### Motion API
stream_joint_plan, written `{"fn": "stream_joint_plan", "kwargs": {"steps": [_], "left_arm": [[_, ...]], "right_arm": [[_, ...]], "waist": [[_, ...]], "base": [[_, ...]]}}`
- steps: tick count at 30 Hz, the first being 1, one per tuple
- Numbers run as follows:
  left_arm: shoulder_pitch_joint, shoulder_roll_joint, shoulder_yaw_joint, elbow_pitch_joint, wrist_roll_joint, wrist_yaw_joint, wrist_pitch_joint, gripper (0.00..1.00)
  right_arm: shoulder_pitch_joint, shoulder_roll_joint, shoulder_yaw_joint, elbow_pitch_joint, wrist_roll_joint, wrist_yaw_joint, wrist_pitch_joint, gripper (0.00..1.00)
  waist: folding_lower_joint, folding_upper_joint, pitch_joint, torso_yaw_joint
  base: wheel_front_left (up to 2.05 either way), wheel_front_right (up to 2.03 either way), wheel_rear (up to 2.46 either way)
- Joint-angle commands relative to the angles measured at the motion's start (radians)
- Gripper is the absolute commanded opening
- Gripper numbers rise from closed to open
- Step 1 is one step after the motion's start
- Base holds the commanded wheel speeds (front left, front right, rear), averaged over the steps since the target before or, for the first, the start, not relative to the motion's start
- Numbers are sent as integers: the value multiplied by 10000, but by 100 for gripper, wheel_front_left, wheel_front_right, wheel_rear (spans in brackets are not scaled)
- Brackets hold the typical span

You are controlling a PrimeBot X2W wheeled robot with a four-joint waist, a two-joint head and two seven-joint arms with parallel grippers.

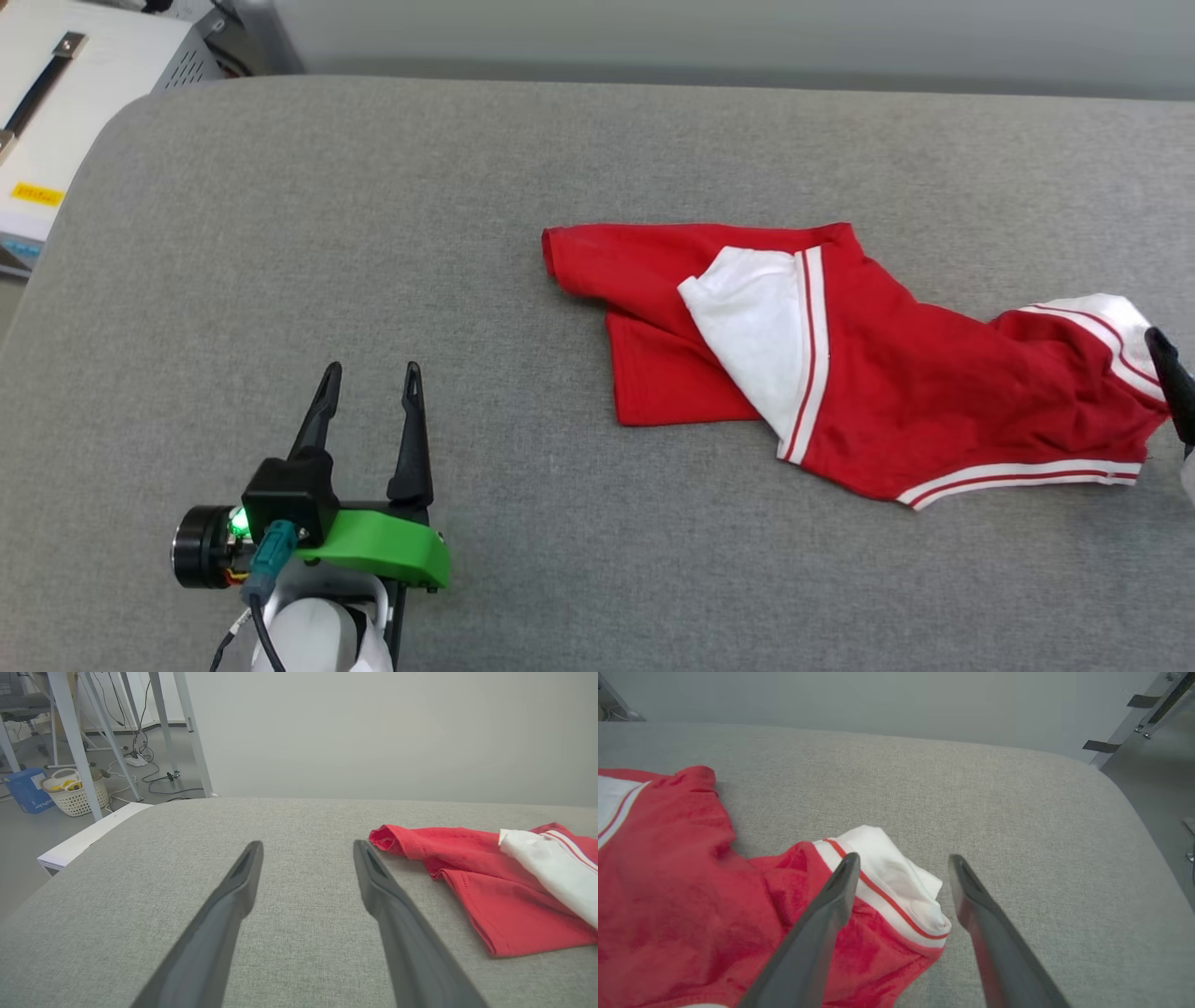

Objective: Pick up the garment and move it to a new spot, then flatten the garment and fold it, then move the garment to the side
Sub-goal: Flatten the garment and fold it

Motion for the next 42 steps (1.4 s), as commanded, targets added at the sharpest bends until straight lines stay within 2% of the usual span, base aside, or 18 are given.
{"fn": "stream_joint_plan", "kwargs": {"steps": [1,4,8,13,16,19,24,32,37,42], "left_arm": [[-106,37,78,-54,101,-118,-59,100],[-457,170,144,-58,164,-314,-59,100],[-1299,533,-34,192,219,-690,-59,100],[-2724,1164,-840,996,113,-992,67,100],[-3685,1536,-1585,1317,-331,-1045,702,100],[-4745,2103,-2865,1454,-1458,-1053,1777,100],[-6396,2963,-4864,1528,-3479,-1056,4185,100],[-8296,3717,-8356,1206,-6249,-1057,7855,100],[-9196,3962,-10299,1140,-7163,-1057,9169,100],[-9793,4005,-11810,1411,-7674,-1058,9644,100]], "right_arm": [[202,196,-213,-176,-317,-7,-297,100],[451,588,-755,-607,-946,-7,-850,100],[972,1437,-1476,-1507,-1878,-7,-1212,100],[1645,2376,-1936,-2652,-2824,-7,-1135,100],[1968,2826,-2067,-3242,-3201,-7,-922,100],[2203,3140,-2131,-3760,-3472,-7,-710,100],[2308,3276,-2097,-4159,-3603,-7,-536,100],[2075,3299,-1906,-4348,-3608,-7,-372,100],[1800,3286,-1721,-4305,-3514,-7,-328,100],[1446,3288,-1529,-4183,-3409,-7,-416,100]], "waist": [[-1,-1,-215,-186],[-1,-1,-309,-236],[-1,-1,-375,-269],[-1,-1,-335,-348],[-1,-1,-248,-431],[-1,-1,-109,-535],[-1,-1,180,-710],[-1,-1,700,-1029],[-1,-1,1155,-1245],[-1,-1,1687,-1497]], "base": [[0,0,0],[0,0,0],[0,0,0],[0,0,0],[0,0,0],[0,0,0],[0,0,0],[0,0,0],[0,0,0],[0,0,0]]}}
